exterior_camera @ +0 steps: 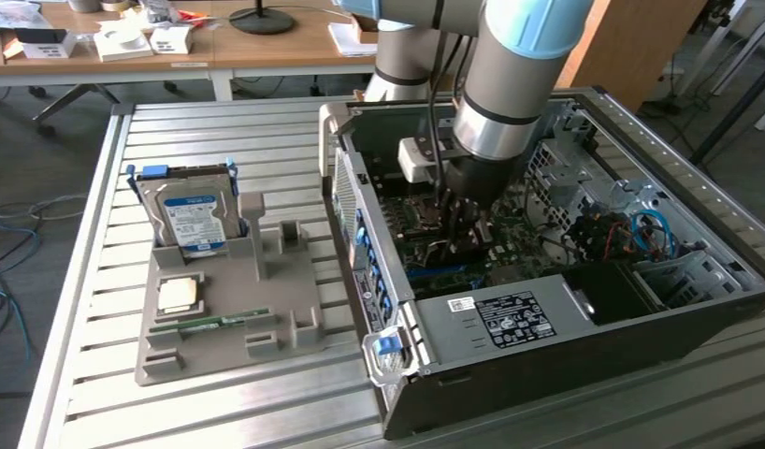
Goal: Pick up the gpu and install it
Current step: 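Insert the gpu into the slot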
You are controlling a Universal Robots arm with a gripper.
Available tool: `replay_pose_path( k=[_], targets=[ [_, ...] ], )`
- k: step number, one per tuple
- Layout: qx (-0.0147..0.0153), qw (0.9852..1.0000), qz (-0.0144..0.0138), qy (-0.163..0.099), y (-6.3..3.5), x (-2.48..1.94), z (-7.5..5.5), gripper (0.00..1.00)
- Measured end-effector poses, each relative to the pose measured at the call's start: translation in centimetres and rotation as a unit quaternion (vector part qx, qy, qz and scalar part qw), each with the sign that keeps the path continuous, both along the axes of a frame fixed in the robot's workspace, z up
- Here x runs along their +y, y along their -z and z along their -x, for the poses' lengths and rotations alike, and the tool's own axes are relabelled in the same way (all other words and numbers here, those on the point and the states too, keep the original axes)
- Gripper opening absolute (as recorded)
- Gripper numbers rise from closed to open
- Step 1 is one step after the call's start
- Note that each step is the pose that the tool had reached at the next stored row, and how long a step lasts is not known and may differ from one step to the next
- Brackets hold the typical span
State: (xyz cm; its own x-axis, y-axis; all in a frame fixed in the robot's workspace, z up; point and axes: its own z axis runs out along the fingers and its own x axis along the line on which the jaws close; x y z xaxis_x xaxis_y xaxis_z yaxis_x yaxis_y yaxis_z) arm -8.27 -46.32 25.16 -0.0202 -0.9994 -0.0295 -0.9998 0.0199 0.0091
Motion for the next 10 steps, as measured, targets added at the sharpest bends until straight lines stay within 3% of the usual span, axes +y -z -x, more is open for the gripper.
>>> replay_pose_path(
  k=[5, 10],
  targets=[
    [0.0000, 1.0000, 0.0000, 0.000, -1.35, 0.00, 0.0, 0.34],
    [0.0000, 1.0000, 0.0000, 0.000, -3.50, 0.00, 0.0, 0.34]
  ],
)
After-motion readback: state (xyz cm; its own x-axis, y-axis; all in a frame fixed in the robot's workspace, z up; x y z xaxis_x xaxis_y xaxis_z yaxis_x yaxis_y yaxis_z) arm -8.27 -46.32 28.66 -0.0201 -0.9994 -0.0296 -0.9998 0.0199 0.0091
